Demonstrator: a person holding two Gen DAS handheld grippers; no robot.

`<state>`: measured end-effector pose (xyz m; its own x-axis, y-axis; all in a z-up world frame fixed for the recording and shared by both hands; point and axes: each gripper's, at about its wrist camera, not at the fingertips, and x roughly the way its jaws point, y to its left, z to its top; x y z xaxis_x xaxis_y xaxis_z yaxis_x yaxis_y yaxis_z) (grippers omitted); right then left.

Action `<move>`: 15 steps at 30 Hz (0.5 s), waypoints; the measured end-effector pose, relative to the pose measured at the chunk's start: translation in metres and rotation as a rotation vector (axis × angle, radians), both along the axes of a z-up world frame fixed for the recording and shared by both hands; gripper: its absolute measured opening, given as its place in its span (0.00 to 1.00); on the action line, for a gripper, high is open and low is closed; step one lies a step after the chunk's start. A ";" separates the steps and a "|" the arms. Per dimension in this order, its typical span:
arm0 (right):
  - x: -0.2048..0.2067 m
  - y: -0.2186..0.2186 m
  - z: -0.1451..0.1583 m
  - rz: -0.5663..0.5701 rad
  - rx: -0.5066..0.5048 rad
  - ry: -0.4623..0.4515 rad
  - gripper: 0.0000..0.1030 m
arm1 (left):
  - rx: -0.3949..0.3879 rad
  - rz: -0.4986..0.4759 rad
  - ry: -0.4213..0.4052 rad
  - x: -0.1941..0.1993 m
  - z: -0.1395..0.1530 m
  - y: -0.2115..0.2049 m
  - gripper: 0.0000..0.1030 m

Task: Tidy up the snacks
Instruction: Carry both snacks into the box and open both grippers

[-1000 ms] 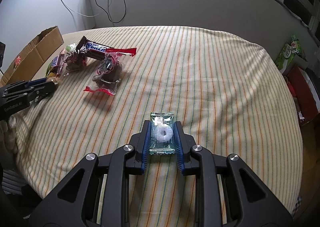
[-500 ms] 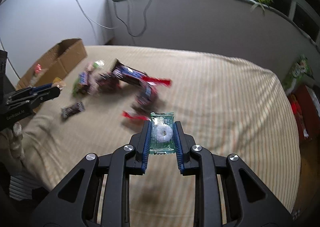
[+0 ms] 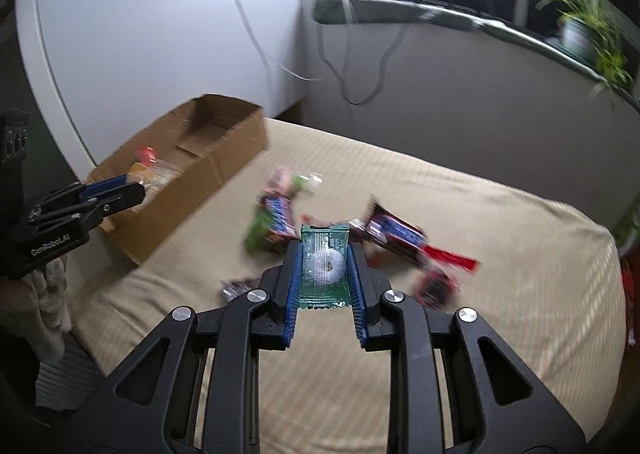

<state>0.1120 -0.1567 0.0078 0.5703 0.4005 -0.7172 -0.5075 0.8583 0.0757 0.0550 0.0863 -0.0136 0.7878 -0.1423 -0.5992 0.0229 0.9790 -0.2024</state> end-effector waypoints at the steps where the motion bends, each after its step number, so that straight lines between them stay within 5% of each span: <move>1: 0.000 0.007 0.002 0.014 0.000 -0.003 0.22 | -0.002 0.013 -0.001 -0.001 0.000 0.006 0.29; 15: 0.005 0.101 0.013 0.196 0.015 -0.023 0.22 | -0.010 0.175 -0.011 -0.013 -0.004 0.071 0.29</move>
